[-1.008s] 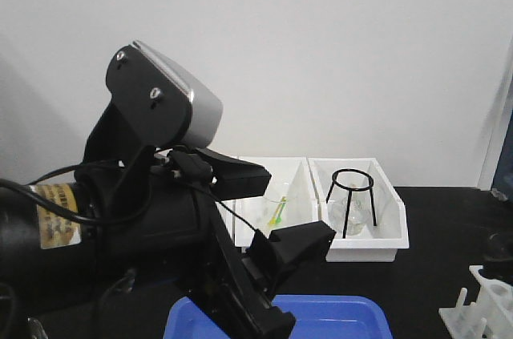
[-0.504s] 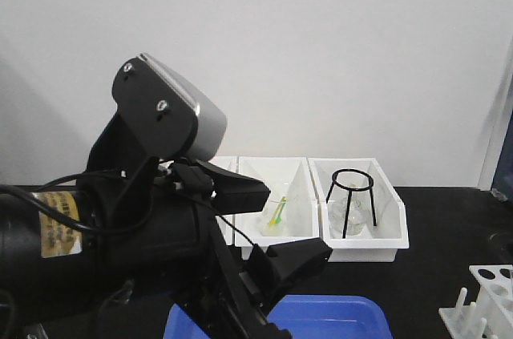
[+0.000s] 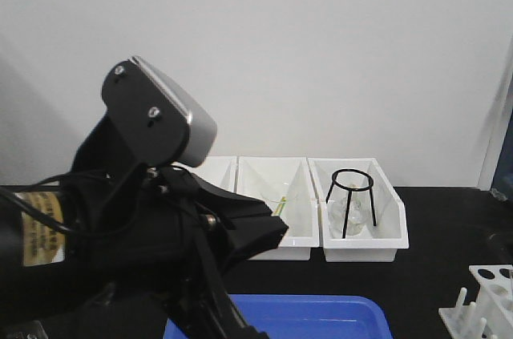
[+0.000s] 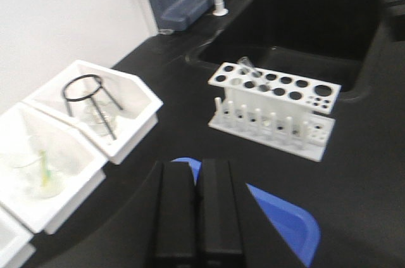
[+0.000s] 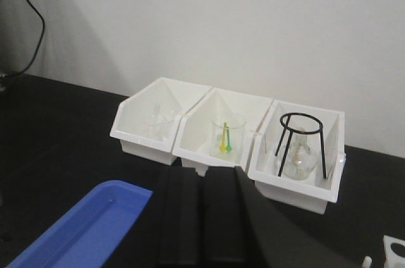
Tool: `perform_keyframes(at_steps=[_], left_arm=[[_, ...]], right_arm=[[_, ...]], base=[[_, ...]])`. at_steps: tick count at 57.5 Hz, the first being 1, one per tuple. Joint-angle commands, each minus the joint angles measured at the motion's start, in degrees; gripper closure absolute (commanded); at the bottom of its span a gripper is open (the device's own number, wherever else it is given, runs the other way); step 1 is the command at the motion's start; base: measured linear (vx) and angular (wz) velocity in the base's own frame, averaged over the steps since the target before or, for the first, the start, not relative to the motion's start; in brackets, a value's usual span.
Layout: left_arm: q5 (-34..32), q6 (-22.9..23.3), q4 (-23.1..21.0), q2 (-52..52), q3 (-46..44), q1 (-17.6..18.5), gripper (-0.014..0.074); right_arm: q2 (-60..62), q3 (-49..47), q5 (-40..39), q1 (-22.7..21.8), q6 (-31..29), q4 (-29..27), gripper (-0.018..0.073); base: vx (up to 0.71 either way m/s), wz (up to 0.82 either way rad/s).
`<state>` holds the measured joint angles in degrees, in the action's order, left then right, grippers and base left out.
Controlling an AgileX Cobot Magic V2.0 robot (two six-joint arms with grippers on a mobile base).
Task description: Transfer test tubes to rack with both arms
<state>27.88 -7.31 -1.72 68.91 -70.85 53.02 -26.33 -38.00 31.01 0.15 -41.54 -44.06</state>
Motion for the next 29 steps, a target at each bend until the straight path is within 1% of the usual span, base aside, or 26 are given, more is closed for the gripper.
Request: perform_keyframes(at_steps=[1,5,9,12,21,29], left_arm=[[-3.3,5.4,5.7,-3.4,-1.9,0.0,0.0614],[-2.6,7.8,9.3,-4.5,-1.9,0.0,0.0614],[-1.4,8.0,10.9,-5.3,-1.9,0.0,0.0614],[0.1,8.0,11.2,-5.5,-1.9,0.0,0.0614],[1.8,8.0,11.2,-5.3,-1.9,0.0,0.0614],[1.8,8.0,11.2,-5.3,-1.9,0.0,0.0614]], right_arm=[[2.1,-1.8,-2.9,-0.2,-1.1,-3.3,0.0568],[3.7,-1.8,-1.9,-0.2,-0.4,-5.4,0.0567],[5.0,-1.8,-1.3,-0.2,-0.2,-6.6,0.0566],[5.8,-1.8,-1.3,-0.2,-0.2,-7.2,0.0567],[6.4,-1.8,-1.3,-0.2,-0.2,-7.5,0.0567],[6.3,-1.8,-1.3,-0.2,-0.2,-7.5,0.0567]], base=[[0.00,0.00],[0.00,0.00],[0.00,0.00],[0.00,0.00],[0.00,0.00],[0.00,0.00]])
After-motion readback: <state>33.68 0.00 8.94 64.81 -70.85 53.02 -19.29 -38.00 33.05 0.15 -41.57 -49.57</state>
